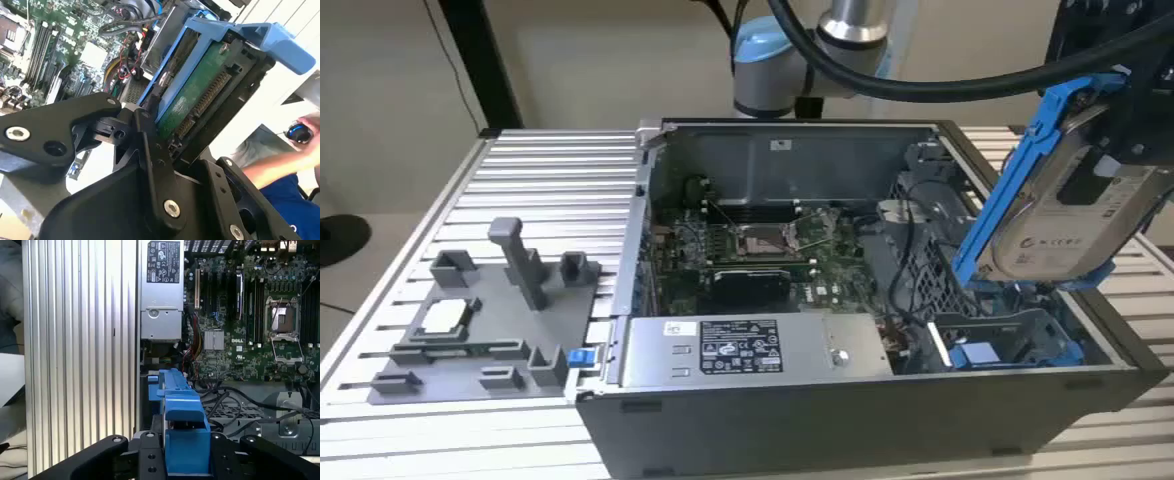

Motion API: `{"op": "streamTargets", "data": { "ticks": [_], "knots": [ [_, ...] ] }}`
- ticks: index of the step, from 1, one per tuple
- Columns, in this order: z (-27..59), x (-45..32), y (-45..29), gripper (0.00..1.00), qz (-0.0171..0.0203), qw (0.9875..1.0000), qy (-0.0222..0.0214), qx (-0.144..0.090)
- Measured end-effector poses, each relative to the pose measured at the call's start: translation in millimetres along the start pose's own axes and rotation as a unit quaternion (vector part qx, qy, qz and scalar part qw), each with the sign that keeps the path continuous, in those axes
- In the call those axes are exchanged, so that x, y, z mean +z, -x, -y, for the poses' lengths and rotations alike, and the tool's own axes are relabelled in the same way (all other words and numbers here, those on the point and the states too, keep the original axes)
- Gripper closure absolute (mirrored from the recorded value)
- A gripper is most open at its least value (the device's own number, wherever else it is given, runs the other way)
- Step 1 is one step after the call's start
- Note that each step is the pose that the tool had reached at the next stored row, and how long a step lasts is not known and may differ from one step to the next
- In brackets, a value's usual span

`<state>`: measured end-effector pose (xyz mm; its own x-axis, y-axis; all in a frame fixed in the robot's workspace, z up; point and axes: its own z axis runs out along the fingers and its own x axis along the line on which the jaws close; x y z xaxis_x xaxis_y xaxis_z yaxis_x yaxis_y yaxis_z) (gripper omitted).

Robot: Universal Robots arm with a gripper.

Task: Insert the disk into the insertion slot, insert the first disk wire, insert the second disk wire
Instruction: 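Insert the disk into the insertion slot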

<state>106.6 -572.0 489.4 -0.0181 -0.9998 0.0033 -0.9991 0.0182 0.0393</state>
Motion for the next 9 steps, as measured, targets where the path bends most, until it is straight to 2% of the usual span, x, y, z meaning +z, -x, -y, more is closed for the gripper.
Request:
{"op": "streamTargets", "data": {
  "ticks": [9],
  "knots": [
    [0.0, 0.0, 0.0, 1.0, 0.0, 1.0, 0.0, 0.0]
  ]
}}
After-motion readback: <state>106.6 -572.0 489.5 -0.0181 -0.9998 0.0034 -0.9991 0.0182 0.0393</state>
